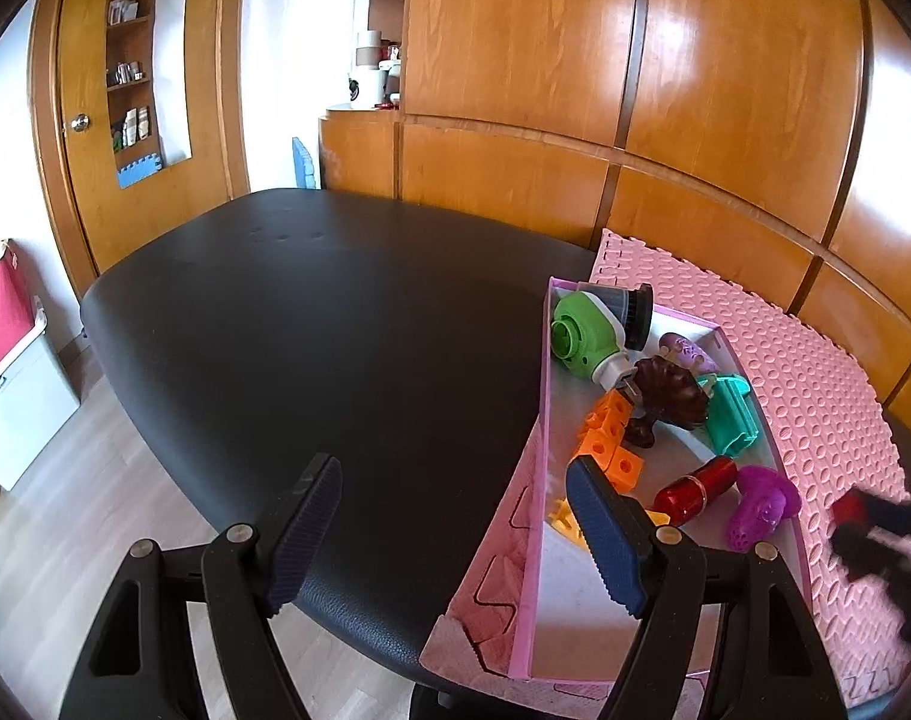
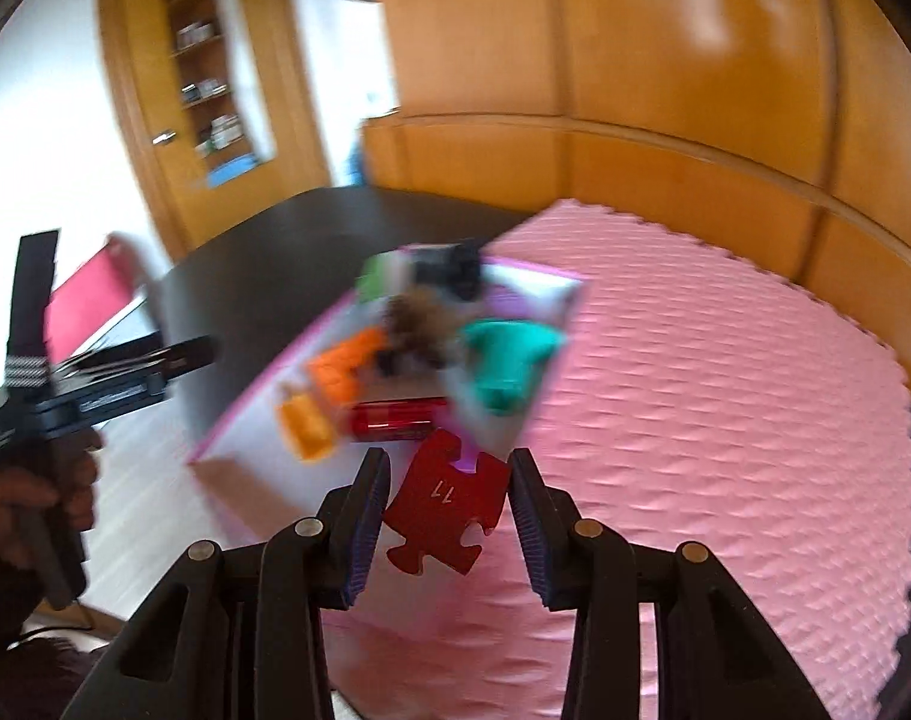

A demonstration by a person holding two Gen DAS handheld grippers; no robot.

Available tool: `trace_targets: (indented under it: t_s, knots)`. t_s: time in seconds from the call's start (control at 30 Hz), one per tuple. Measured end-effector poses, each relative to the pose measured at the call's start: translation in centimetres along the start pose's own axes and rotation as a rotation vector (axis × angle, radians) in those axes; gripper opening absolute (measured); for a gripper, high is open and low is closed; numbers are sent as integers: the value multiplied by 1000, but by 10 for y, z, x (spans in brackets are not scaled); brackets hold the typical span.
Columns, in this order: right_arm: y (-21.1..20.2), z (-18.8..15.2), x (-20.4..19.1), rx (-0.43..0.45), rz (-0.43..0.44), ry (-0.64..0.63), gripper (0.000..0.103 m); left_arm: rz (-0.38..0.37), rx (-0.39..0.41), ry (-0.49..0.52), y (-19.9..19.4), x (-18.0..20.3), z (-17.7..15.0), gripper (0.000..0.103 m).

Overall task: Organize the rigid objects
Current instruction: 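Carry the red puzzle piece into the tray and open the right gripper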

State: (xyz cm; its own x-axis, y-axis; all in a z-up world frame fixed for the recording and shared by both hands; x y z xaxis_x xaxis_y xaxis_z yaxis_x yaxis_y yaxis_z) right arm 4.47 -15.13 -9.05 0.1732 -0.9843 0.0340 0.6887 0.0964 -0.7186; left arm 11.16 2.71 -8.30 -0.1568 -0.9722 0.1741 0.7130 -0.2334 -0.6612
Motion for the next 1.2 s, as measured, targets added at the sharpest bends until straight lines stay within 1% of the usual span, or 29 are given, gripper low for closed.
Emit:
trace_targets:
  t_s: [0.1, 0.17, 0.23, 0.3, 0.37, 0.5, 0.53, 0.63, 0.73, 0.87, 0.93, 1.0, 1.2]
  knots:
    - [16, -2, -26, -34, 44, -45, 40, 1, 1, -2, -1, -2, 0, 78]
    - [23, -5, -35, -51, 57, -62, 40, 1, -3, -5, 0, -4, -1, 78]
    - [35, -10, -43, -87, 72, -83, 40, 1, -8, -8, 2, -5, -2, 78]
    - [47, -14, -47, -108, 60, -108, 40, 0, -17, -9, 4, -6, -4, 78]
    - [65, -14, -44, -122, 20, -134, 40, -3, -23, -10, 6, -5, -6, 78]
    - [87, -17, -32, -158, 6, -117, 41, -9, -32, -4, 8, -2, -8, 78]
    - [87, -13, -30, -135, 14, -106, 41, -10, -33, -3, 9, -1, -9, 78]
    - [90, -10, -25, -137, 35, -61, 41, -12, -37, 3, 10, 1, -9, 78]
    - [90, -11, -25, -129, 33, -62, 42, -11, -39, 10, 10, 3, -10, 78]
    - [88, -11, -28, -124, 37, -52, 48, -6, -38, 13, 10, 4, -10, 78]
    - [87, -10, -29, -123, 48, -24, 51, -1, -35, 17, 9, 4, -10, 79]
    - [86, -8, -29, -122, 55, -8, 55, 5, -29, 23, 7, 5, -10, 79]
    - [75, -6, -35, -95, 52, 3, 56, 12, -19, 35, 3, 8, -9, 83]
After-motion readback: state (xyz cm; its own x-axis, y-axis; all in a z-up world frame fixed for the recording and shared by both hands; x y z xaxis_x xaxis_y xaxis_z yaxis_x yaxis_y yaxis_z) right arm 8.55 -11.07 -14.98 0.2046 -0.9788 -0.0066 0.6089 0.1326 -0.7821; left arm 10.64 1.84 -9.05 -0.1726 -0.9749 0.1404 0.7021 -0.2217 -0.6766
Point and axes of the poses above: each gripper's, at about its wrist camera, not at the fingertips, and y roughly the way its jaws point, x to its right, z to its top, the point moved 8 cm from there along y, roughly the way its jaws point, and after that the axes turned 8 degrees about -z, right-handed, at the moved point
